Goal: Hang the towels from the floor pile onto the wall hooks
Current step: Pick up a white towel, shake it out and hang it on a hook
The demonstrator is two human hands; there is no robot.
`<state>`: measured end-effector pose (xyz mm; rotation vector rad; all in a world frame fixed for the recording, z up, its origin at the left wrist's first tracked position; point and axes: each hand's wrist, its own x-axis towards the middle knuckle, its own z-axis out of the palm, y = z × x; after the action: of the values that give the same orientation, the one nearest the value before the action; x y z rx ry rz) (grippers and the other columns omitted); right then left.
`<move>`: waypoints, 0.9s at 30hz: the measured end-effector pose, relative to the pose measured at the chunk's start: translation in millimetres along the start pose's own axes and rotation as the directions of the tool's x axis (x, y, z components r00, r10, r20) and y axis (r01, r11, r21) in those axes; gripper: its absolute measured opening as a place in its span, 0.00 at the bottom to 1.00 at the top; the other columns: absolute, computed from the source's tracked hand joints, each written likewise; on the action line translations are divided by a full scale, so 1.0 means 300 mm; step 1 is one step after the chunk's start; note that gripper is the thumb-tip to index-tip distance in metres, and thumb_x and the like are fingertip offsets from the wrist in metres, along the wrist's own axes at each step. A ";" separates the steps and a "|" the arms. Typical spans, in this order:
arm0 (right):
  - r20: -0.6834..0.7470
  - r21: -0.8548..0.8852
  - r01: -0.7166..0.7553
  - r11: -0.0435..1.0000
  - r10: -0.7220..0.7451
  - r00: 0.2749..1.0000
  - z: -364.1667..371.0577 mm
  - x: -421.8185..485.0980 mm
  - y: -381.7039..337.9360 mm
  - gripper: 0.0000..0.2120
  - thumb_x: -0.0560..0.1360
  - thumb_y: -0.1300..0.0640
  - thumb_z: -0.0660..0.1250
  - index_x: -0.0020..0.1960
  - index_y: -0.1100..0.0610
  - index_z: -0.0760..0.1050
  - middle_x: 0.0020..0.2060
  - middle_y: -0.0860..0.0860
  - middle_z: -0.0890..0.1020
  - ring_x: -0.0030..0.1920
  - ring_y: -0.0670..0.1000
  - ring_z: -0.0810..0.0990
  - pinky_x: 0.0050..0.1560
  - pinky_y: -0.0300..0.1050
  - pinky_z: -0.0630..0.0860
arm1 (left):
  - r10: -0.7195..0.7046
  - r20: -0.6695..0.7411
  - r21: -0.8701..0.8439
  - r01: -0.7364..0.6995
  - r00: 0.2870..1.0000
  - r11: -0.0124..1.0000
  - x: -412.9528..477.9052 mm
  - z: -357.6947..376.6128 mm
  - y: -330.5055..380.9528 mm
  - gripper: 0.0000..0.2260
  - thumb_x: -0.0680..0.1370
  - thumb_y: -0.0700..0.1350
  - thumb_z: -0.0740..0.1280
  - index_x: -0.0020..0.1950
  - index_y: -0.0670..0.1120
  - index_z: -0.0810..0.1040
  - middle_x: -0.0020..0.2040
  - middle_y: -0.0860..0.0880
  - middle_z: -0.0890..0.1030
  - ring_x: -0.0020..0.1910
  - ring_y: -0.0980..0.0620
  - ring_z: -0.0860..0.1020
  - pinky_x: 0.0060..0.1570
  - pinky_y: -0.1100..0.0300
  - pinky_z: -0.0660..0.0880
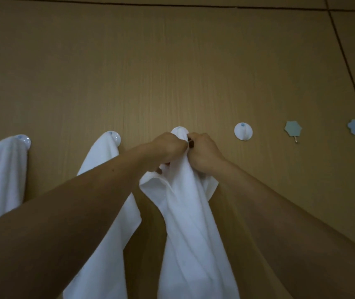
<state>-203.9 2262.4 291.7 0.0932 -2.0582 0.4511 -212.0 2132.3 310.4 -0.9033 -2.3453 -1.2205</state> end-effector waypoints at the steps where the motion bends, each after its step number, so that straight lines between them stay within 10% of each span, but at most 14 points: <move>1: 0.021 0.047 -0.035 0.998 0.034 0.999 -0.002 -0.008 -0.008 0.15 0.77 0.55 0.58 0.59 0.58 0.75 0.55 0.57 0.78 0.51 0.55 0.79 0.50 0.49 0.77 | -0.001 -0.033 -0.054 -0.001 0.999 0.999 -0.007 0.014 0.000 0.11 0.78 0.48 0.58 0.40 0.44 0.73 0.41 0.46 0.78 0.38 0.49 0.77 0.32 0.58 0.70; 4: 0.081 0.203 -0.144 0.968 0.130 0.988 -0.020 -0.020 -0.011 0.19 0.77 0.53 0.56 0.66 0.54 0.72 0.59 0.54 0.77 0.56 0.55 0.78 0.58 0.53 0.76 | 0.017 -0.114 -0.222 -0.042 0.993 0.974 -0.017 0.053 -0.018 0.15 0.78 0.53 0.57 0.52 0.44 0.75 0.49 0.46 0.78 0.44 0.49 0.76 0.40 0.56 0.71; 7: 0.138 0.343 -0.292 0.893 0.260 0.956 0.019 -0.046 -0.042 0.17 0.78 0.43 0.56 0.47 0.54 0.77 0.43 0.50 0.81 0.47 0.53 0.80 0.47 0.47 0.76 | 0.002 -0.095 -0.453 -0.045 0.996 0.890 -0.026 0.085 -0.046 0.17 0.79 0.55 0.56 0.45 0.45 0.77 0.45 0.48 0.80 0.43 0.51 0.78 0.41 0.56 0.72; 12: 0.249 0.764 -0.444 0.469 0.422 0.872 0.121 -0.111 -0.059 0.26 0.72 0.28 0.59 0.42 0.51 0.75 0.41 0.50 0.77 0.42 0.47 0.77 0.54 0.44 0.70 | 0.023 -0.183 -0.422 -0.099 0.983 0.901 -0.060 0.131 -0.093 0.21 0.79 0.62 0.54 0.44 0.48 0.77 0.44 0.49 0.80 0.42 0.55 0.77 0.44 0.58 0.71; 18: -0.033 0.415 -0.231 0.880 0.269 0.963 0.086 -0.192 0.052 0.21 0.79 0.41 0.54 0.42 0.55 0.76 0.42 0.55 0.82 0.40 0.53 0.81 0.37 0.44 0.73 | 0.098 -0.068 -0.511 -0.119 0.993 0.851 -0.120 0.152 -0.207 0.14 0.77 0.63 0.61 0.44 0.55 0.78 0.40 0.58 0.82 0.39 0.62 0.81 0.35 0.69 0.73; 27: -0.175 0.348 -0.163 0.923 0.235 0.956 0.172 -0.304 0.130 0.18 0.81 0.43 0.52 0.51 0.57 0.70 0.42 0.51 0.78 0.44 0.53 0.78 0.45 0.47 0.73 | -0.140 -0.084 -0.661 0.050 0.987 0.749 -0.191 0.352 -0.359 0.22 0.80 0.60 0.57 0.66 0.48 0.74 0.40 0.63 0.75 0.39 0.66 0.74 0.35 0.72 0.67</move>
<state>-209.7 2269.3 180.3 0.0317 -1.7702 0.8958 -243.9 2151.4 153.4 -0.8617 -1.8698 -2.1544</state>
